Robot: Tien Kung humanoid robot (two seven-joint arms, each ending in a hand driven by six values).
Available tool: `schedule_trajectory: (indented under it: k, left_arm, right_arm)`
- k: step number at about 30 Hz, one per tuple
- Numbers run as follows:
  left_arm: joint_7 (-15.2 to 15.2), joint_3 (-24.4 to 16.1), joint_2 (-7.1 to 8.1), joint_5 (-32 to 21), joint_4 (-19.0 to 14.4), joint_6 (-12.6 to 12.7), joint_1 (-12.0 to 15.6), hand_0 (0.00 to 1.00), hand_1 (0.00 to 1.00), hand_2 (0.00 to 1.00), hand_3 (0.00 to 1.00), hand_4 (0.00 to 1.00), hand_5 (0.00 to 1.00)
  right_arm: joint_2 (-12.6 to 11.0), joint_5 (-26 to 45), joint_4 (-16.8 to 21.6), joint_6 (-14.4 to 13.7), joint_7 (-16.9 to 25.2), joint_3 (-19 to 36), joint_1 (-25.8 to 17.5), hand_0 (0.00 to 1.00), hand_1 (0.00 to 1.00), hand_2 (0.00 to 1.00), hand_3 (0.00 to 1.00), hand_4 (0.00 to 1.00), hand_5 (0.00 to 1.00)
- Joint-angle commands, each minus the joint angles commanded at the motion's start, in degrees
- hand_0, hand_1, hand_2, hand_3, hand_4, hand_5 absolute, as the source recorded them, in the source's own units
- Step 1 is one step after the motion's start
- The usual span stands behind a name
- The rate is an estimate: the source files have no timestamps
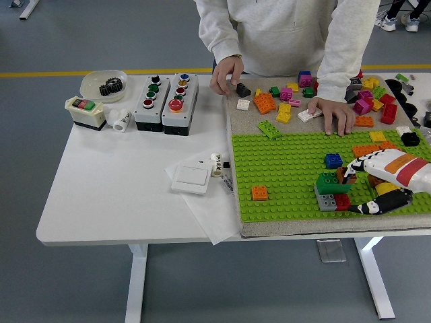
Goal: Pick up the brick,pile it on top of brick,press brick,pick up the brick,pile it on top of brick,press brick
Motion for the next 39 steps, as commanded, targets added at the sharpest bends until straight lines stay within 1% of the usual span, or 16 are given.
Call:
schedule_trajectory:
  k: [13, 18, 19, 20, 21, 22, 25, 27, 28, 29, 33, 34, 35, 36, 37, 39]
  left_arm:
    - [0.22, -0.33, 0.06, 0.62, -0.05, -0.33, 0.45, 0.756, 0.736, 0.736, 0.598, 0.663, 0.590]
    - [0.27, -0.45, 0.07, 0.82, -0.08, -0.44, 0.58, 0.756, 0.736, 0.736, 0.598, 0.664, 0.591]
    - [0.27, -0.49, 0.07, 0.86, -0.09, -0.46, 0.60, 0.756, 0.736, 0.736, 0.598, 0.664, 0.591]
    - [0.27, -0.49, 0.07, 0.87, -0.10, -0.47, 0.61, 0.756, 0.736, 0.736, 0.598, 0.664, 0.591]
    - [0.26, -0.45, 0.09, 0.86, -0.11, -0.51, 0.60, 0.756, 0.736, 0.736, 0.598, 0.664, 0.591]
    - [0.25, -0.38, 0.10, 0.75, -0.13, -0.51, 0.57, 0.756, 0.736, 0.736, 0.599, 0.664, 0.591]
    - [0.21, -0.08, 0.17, 0.32, -0.17, -0.53, 0.47, 0.756, 0.736, 0.736, 0.599, 0.664, 0.591]
    - [0.18, 0.15, 0.24, -0.02, -0.20, -0.57, 0.35, 0.756, 0.736, 0.736, 0.599, 0.664, 0.591]
    - [0.16, 0.25, 0.26, -0.19, -0.21, -0.59, 0.28, 0.756, 0.736, 0.737, 0.598, 0.664, 0.591]
    - [0.15, 0.27, 0.27, -0.24, -0.22, -0.60, 0.26, 0.756, 0.736, 0.737, 0.598, 0.664, 0.591]
    - [0.10, 0.75, 0.37, -1.00, -0.29, -0.66, 0.04, 0.756, 0.736, 0.737, 0.598, 0.664, 0.591]
    - [0.10, 0.78, 0.38, -1.06, -0.30, -0.67, 0.03, 0.755, 0.737, 0.738, 0.597, 0.664, 0.592]
    - [0.13, 0.83, 0.41, -1.11, -0.33, -0.73, -0.02, 0.755, 0.737, 0.738, 0.597, 0.664, 0.592]
    - [0.14, 0.85, 0.42, -1.13, -0.33, -0.74, -0.04, 0.755, 0.737, 0.738, 0.597, 0.664, 0.592]
    - [0.15, 0.94, 0.46, -1.25, -0.36, -0.78, -0.08, 0.755, 0.737, 0.738, 0.597, 0.664, 0.592]
    - [0.18, 1.07, 0.50, -1.44, -0.40, -0.80, -0.14, 0.755, 0.737, 0.738, 0.597, 0.664, 0.592]
  right_arm:
    - [-0.07, 1.28, 0.42, -0.70, 0.59, 1.41, -0.29, 0.724, 0.710, 0.744, 0.649, 0.885, 0.593]
    - [1.01, 3.85, -1.76, -4.71, 0.26, 0.88, 1.83, 0.719, 0.696, 0.735, 0.646, 0.884, 0.582]
    - [1.45, 4.87, -2.73, -6.08, -0.17, 0.41, 3.18, 0.719, 0.696, 0.735, 0.646, 0.884, 0.582]
    - [1.70, 5.28, -3.18, -6.65, -0.32, 0.17, 3.79, 0.719, 0.696, 0.735, 0.646, 0.884, 0.582]
    - [2.17, 5.87, -4.19, -7.82, -0.52, -0.28, 5.23, 0.719, 0.696, 0.735, 0.646, 0.884, 0.582]
    - [2.76, 6.56, -5.28, -8.77, -0.76, -0.95, 6.58, 0.714, 0.678, 0.727, 0.651, 0.897, 0.503]
    - [4.14, 7.87, -8.09, -10.78, -1.04, -2.72, 10.13, 0.714, 0.678, 0.727, 0.651, 0.897, 0.503]
    - [5.48, 8.07, -10.86, -11.97, -1.34, -4.56, 13.21, 0.714, 0.678, 0.727, 0.651, 0.897, 0.503]
    - [6.56, 7.89, -12.68, -12.49, -1.45, -5.93, 14.95, 0.709, 0.675, 0.724, 0.671, 0.934, 0.403]
    - [6.93, 7.84, -13.67, -12.65, -1.48, -6.48, 15.84, 0.709, 0.675, 0.724, 0.671, 0.934, 0.403]
    - [10.97, 5.71, -20.73, -13.66, -0.63, -11.85, 21.43, 0.709, 0.675, 0.724, 0.671, 0.934, 0.403]
    - [11.44, 5.39, -21.96, -13.74, -0.49, -12.75, 22.14, 0.700, 0.676, 0.722, 0.680, 0.946, 0.381]
    - [12.93, 4.67, -24.27, -14.01, 0.06, -14.79, 23.73, 0.700, 0.676, 0.722, 0.680, 0.946, 0.381]
    - [13.51, 4.46, -25.63, -14.10, 0.22, -15.89, 24.41, 0.700, 0.676, 0.722, 0.680, 0.946, 0.381]
    - [15.08, 3.77, -27.99, -14.15, 0.52, -17.92, 25.80, 0.700, 0.676, 0.722, 0.680, 0.946, 0.381]
    - [16.98, 3.16, -31.12, -14.50, 1.06, -20.46, 27.26, 0.700, 0.676, 0.722, 0.680, 0.946, 0.381]
